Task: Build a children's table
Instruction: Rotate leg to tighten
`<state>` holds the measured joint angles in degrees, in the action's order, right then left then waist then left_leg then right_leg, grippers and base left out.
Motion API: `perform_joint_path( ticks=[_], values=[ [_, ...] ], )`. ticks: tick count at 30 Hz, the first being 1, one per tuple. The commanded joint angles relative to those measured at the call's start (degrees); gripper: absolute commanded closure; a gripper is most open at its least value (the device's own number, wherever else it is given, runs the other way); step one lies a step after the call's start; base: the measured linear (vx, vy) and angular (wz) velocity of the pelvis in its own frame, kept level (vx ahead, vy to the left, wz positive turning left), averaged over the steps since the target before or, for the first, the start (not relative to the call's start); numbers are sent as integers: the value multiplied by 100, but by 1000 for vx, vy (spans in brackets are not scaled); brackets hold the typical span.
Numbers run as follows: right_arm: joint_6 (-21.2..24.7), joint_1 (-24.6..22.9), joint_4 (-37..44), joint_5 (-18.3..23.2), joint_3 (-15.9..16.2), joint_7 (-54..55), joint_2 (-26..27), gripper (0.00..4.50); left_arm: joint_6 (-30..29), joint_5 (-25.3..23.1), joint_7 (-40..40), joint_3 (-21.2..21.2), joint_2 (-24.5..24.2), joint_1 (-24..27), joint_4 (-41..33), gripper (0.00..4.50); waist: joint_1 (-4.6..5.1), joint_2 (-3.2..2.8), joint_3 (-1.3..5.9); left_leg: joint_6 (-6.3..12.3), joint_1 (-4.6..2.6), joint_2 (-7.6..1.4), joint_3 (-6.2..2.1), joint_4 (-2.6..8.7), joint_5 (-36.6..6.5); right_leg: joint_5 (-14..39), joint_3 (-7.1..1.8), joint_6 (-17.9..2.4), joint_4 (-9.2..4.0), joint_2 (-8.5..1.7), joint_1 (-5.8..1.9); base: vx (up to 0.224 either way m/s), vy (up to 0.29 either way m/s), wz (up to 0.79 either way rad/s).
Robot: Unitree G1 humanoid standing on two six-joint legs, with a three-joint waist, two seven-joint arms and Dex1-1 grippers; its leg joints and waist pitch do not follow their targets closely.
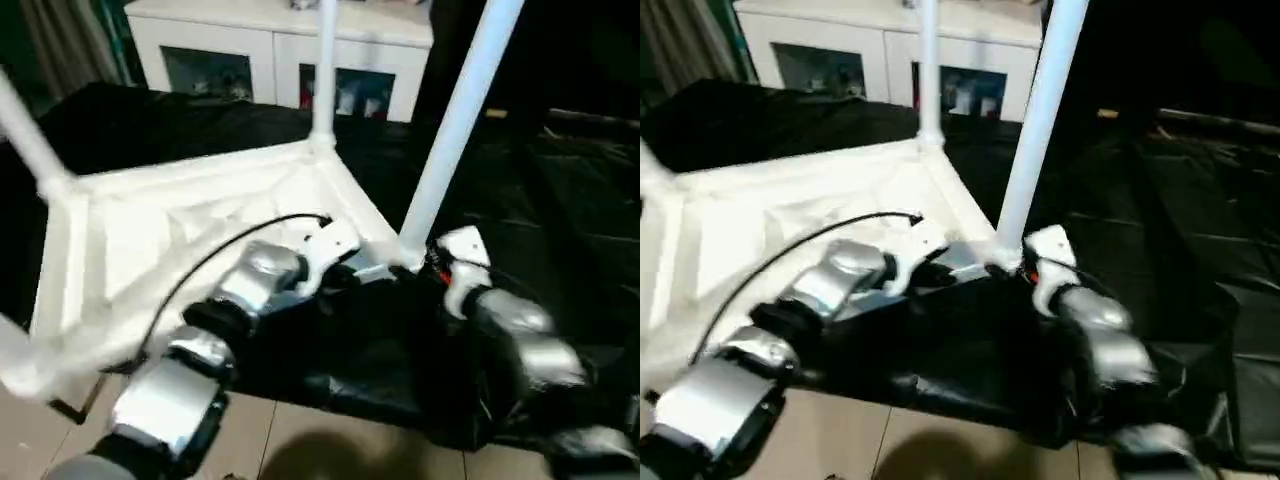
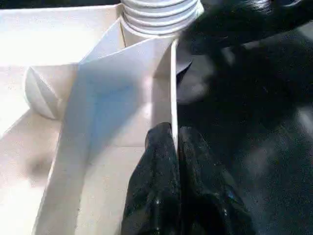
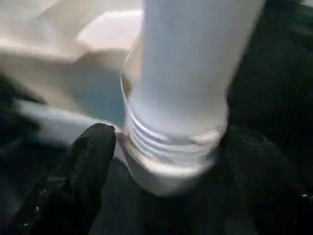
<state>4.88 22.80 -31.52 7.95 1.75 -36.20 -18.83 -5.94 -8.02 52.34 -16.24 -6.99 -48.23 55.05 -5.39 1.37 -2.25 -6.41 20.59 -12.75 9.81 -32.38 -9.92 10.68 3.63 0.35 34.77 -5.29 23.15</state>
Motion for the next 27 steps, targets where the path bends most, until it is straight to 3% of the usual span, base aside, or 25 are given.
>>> perform_joint_path(
  ticks=[1,3,5,7,8,9,19,27],
  values=[
    [36,-251,536,234,60,-869,-444,70,145,165,795,-178,-124,213,-227,450,-49,117,319,602,30,19,69,303,-956,817,-171,-1156,-432,-210,-354,0,0,0],
    [67,-359,702,349,11,-1159,-620,70,226,213,1178,-238,-234,277,-375,450,-83,112,313,736,31,-12,74,294,-859,552,-190,-1297,-395,-220,-344,0,0,0],
    [158,-472,931,535,-27,-1502,-789,70,308,389,1961,-350,-427,436,-732,450,-104,115,308,720,10,-14,80,296,-969,707,-185,-1319,-410,-224,-327,0,0,0],
    [190,-499,998,588,-21,-1599,-828,70,308,449,2202,-388,-492,491,-857,450,-104,99,309,647,6,-32,74,309,-1049,842,-184,-1322,-408,-234,-319,0,0,0],
    [264,-528,1094,673,-4,-1728,-856,70,217,504,2399,-419,-557,545,-992,450,-103,132,303,634,0,-35,81,312,-1065,857,-185,-1328,-412,-231,-314,0,0,0],
    [321,-542,1155,731,21,-1832,-872,70,177,514,2504,-449,-616,577,-1076,450,-109,128,300,607,10,-39,75,318,-1057,865,-186,-1332,-397,-236,-319,0,0,0],
    [464,-496,1200,905,288,-2594,-795,70,157,483,2688,-402,-795,709,-1240,450,-182,141,301,539,-7,-38,85,310,-973,774,-189,-1322,-373,-244,-312,0,0,0],
    [469,-396,1055,823,395,-2763,-748,123,91,471,2614,-425,-731,723,-1299,450,-258,126,312,479,-10,-34,83,301,-882,698,-195,-1285,-349,-242,-312,0,0,0]
  ],
)
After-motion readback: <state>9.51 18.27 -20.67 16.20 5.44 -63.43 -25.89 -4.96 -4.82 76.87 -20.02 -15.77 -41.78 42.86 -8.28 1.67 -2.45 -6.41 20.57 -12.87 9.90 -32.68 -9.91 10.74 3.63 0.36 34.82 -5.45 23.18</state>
